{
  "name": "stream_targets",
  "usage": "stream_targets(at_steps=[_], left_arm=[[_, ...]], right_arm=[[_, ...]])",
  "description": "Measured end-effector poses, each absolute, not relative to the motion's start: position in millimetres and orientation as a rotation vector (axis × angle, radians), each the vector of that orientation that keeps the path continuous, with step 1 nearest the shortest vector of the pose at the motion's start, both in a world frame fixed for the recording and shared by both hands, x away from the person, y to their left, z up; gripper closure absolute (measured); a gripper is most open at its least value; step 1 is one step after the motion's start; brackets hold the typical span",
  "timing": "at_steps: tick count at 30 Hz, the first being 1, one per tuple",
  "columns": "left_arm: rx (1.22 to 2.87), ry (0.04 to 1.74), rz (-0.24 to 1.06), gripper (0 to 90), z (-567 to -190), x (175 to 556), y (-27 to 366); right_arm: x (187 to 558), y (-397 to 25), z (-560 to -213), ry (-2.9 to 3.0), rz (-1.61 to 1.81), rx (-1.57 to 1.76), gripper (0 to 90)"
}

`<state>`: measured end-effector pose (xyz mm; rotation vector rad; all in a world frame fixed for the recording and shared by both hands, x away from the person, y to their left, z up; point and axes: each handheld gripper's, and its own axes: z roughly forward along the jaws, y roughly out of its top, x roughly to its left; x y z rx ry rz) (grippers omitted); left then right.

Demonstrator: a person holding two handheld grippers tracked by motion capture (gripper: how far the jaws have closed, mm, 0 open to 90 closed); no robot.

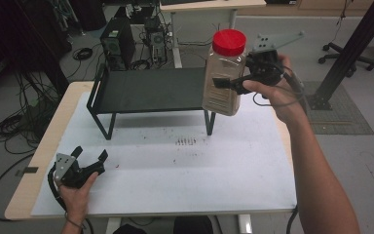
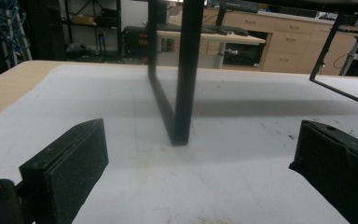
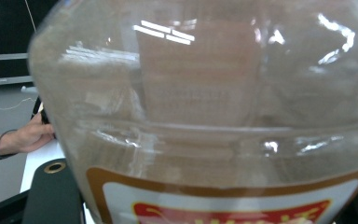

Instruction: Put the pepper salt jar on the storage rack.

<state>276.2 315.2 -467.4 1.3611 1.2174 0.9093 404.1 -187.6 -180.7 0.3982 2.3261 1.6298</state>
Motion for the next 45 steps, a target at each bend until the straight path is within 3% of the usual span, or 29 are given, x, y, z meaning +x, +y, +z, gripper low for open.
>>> stream_targets(at_steps=[27,45], left_arm=[[1.371,1.217,0.910,3.1,-467.7,276.7,315.3],[1.366,1.223,0.907,3.1,-467.9,277.0,315.5]], right_arm=[[440.5,-117.3,-165.4,2.338,1.656,0.348,25.5],[466.9,-74.9,-181.1,2.373,1.681,0.326,25.5]])
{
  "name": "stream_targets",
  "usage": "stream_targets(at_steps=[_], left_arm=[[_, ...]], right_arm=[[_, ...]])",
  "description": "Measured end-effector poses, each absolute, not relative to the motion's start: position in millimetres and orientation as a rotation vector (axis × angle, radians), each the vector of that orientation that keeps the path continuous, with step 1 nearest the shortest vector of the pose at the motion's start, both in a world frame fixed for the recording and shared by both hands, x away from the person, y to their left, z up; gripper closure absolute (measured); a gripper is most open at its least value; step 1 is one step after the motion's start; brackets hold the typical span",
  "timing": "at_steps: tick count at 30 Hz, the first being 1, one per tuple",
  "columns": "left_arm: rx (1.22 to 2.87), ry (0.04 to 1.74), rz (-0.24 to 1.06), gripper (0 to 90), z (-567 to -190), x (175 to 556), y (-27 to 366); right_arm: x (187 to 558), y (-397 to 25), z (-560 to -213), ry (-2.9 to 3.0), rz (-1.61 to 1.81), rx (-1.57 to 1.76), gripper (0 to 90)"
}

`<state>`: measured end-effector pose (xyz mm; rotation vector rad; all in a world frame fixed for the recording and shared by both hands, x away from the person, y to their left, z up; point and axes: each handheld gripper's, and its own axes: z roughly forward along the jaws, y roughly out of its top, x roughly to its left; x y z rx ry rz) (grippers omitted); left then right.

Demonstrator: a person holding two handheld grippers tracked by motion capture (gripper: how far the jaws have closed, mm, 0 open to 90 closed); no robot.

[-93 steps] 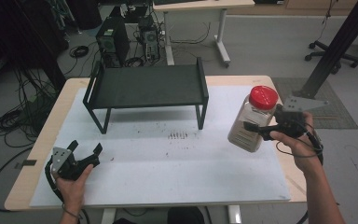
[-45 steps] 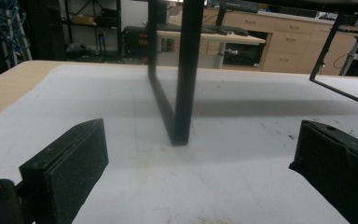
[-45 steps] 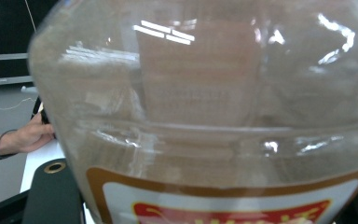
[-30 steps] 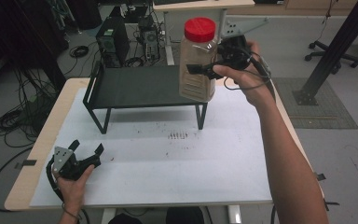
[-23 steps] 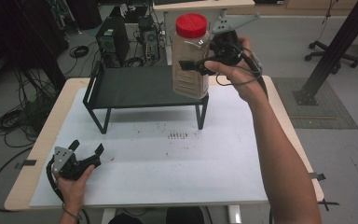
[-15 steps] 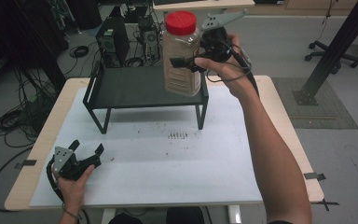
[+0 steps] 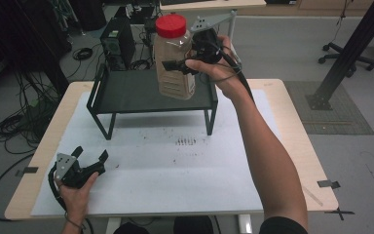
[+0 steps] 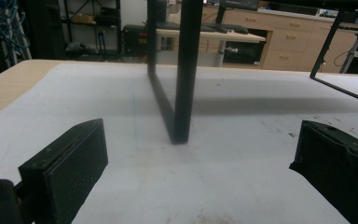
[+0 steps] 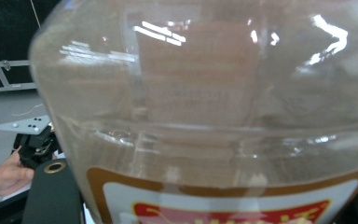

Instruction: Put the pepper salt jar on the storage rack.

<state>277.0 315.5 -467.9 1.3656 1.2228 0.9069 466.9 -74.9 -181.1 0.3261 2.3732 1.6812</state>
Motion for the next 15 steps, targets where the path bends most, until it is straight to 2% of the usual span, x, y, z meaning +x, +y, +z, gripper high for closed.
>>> stream_targets(at_steps=[15], left_arm=[[1.362,1.226,0.910,3.0,-468.1,276.7,315.7]], right_arm=[[486.8,-50.4,-202.1,2.415,1.676,0.320,25.5]])
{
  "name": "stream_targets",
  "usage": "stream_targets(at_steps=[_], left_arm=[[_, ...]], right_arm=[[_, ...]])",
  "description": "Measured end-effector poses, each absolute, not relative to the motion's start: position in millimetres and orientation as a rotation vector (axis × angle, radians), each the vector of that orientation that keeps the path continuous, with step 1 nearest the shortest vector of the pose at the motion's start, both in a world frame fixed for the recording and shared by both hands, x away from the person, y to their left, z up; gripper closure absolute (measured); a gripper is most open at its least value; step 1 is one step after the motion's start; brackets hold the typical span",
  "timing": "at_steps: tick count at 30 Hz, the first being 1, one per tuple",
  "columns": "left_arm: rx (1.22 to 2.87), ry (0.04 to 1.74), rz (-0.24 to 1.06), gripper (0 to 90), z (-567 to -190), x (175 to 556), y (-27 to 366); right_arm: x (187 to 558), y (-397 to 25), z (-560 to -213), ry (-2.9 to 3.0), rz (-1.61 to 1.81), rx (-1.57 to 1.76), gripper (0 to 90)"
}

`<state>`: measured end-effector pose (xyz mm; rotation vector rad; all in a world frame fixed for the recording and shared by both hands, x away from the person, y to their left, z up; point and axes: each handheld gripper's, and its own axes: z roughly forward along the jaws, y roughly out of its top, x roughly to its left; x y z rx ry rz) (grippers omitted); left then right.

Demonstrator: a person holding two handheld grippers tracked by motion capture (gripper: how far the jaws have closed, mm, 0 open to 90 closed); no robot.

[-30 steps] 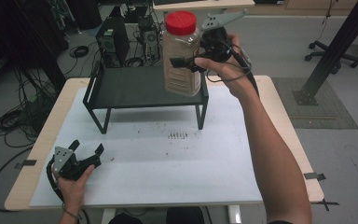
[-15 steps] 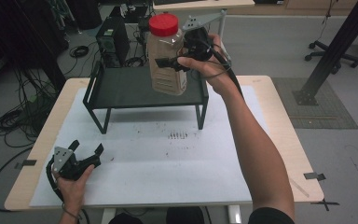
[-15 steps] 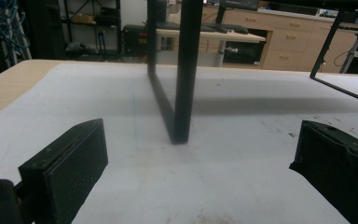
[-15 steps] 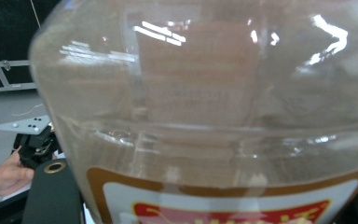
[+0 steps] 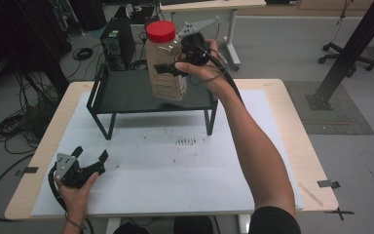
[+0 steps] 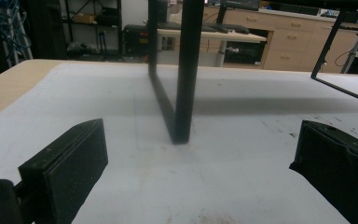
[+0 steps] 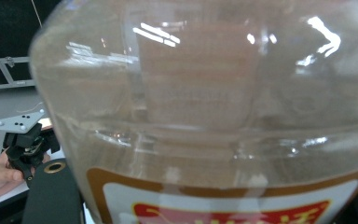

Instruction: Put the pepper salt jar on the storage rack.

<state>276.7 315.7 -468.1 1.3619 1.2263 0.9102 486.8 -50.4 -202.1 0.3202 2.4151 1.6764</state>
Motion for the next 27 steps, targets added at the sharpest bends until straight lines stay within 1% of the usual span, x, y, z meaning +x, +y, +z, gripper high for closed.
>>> stream_targets(at_steps=[13,27], left_arm=[[1.366,1.229,0.916,3.1,-467.9,276.4,316.2],[1.363,1.232,0.917,3.1,-468.0,276.3,315.7]], right_arm=[[497.6,-35.3,-214.4,2.438,1.677,0.318,25.5],[505.2,-28.7,-223.4,2.445,1.683,0.315,25.4]])
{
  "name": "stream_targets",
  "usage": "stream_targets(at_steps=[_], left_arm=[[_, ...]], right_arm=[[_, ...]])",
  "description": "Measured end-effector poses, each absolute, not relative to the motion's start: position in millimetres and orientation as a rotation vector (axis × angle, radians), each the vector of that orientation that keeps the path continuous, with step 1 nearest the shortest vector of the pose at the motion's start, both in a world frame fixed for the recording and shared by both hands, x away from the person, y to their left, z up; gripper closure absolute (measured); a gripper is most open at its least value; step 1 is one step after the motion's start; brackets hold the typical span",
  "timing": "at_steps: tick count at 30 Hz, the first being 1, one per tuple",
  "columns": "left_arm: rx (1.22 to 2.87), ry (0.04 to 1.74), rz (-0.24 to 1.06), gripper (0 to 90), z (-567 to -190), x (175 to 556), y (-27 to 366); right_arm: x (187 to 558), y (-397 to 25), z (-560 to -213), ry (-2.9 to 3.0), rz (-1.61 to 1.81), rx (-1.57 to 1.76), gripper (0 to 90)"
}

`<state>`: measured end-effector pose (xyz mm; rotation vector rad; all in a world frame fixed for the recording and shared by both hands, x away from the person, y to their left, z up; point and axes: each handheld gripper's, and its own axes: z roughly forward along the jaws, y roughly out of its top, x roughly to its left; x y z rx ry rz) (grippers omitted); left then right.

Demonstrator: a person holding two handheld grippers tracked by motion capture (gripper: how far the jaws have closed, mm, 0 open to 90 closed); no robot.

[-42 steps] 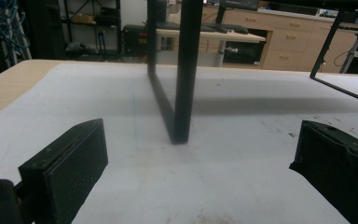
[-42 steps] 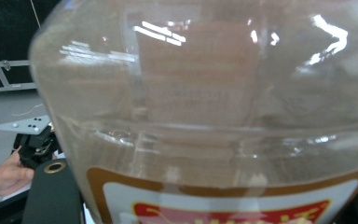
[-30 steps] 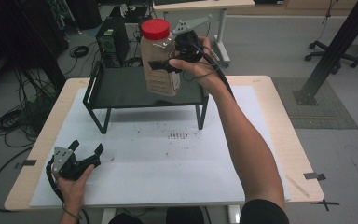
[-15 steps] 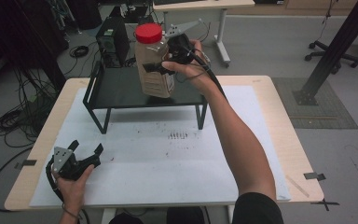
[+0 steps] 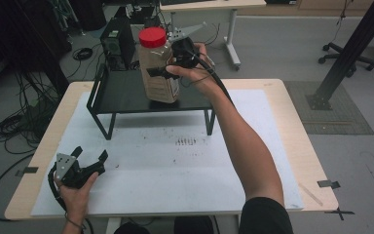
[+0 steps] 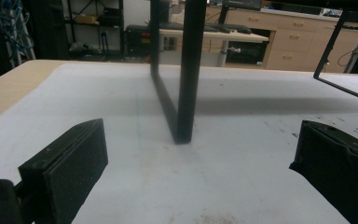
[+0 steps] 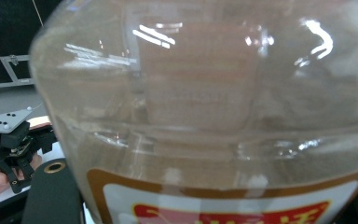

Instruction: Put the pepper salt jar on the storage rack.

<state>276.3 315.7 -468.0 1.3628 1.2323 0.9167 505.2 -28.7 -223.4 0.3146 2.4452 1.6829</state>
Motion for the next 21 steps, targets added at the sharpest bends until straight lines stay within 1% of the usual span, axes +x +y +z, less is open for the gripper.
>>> stream_targets(at_steps=[21], left_arm=[[1.361,1.236,0.918,3.1,-468.2,276.5,315.4]], right_arm=[[512.6,-22.8,-233.7,2.457,1.672,0.317,25.3]])
